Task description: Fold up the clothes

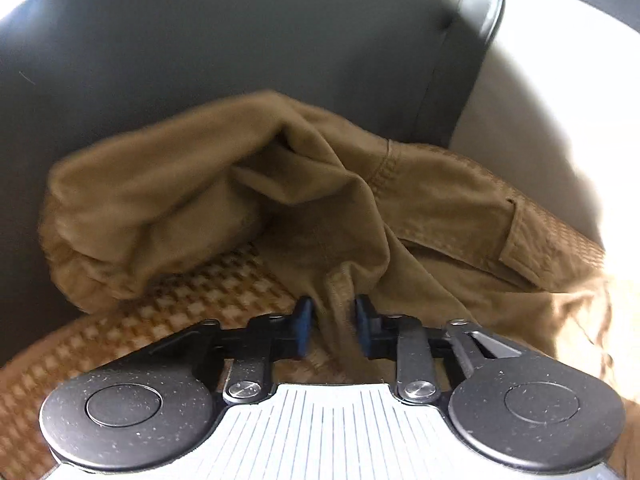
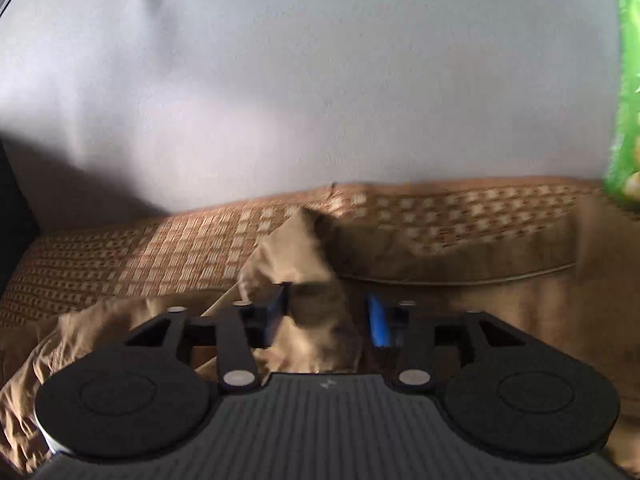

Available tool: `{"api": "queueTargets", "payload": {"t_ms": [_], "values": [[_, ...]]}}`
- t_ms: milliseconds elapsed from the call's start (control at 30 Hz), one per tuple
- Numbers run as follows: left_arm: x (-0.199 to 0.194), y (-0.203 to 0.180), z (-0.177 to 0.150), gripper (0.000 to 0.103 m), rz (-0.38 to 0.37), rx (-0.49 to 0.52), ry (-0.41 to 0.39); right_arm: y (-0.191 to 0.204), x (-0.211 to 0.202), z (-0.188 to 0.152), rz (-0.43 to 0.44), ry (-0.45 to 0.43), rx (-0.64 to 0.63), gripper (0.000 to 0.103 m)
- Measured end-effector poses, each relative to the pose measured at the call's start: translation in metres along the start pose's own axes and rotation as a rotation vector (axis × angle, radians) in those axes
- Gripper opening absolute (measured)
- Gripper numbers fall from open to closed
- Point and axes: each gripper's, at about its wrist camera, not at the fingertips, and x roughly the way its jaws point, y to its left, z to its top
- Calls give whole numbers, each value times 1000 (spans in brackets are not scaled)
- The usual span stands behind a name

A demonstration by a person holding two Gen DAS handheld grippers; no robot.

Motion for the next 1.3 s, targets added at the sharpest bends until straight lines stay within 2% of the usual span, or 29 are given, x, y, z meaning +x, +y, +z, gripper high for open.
{"api": "queueTargets", "payload": {"t_ms": [33, 67, 133, 233, 300, 433, 633, 733, 833, 1067, 1100, 1133, 1300], "values": [[-12, 5, -2, 46, 4, 17, -27, 3, -15, 3, -4, -38, -1, 63], [-24, 11, -5, 51, 10, 34, -55, 6, -29, 5, -9, -75, -3, 62], [-46, 24, -12, 57, 41, 56, -104, 19, -53, 8, 22, -97, -58, 63], [-61, 54, -14, 61, 30, -22, -89, 55, -85, 5, 146, -89, -115, 63], [-63, 75, -12, 61, 23, -71, -60, 95, -104, -5, 259, -61, -175, 63], [-64, 111, -11, 63, 44, -129, -32, 176, -115, -48, 415, 74, -230, 63], [-72, 164, -16, 66, 34, -207, -16, 298, -129, -116, 636, 290, -300, 69], [-68, 180, -17, 67, 2, -228, -25, 359, -135, -150, 746, 399, -334, 70], [-70, 187, -20, 66, -42, -218, -37, 386, -129, -165, 729, 417, -323, 72], [-69, 184, -29, 70, -55, -177, -30, 416, -107, -177, 669, 442, -229, 72], [-69, 184, -30, 70, -59, -175, -25, 419, -105, -179, 662, 444, -245, 36], [-71, 183, -31, 70, -67, -170, -23, 415, -110, -172, 677, 437, -253, 11], [-78, 150, -23, 71, -161, -120, -46, 373, -159, -113, 815, 378, -273, 11]]}}
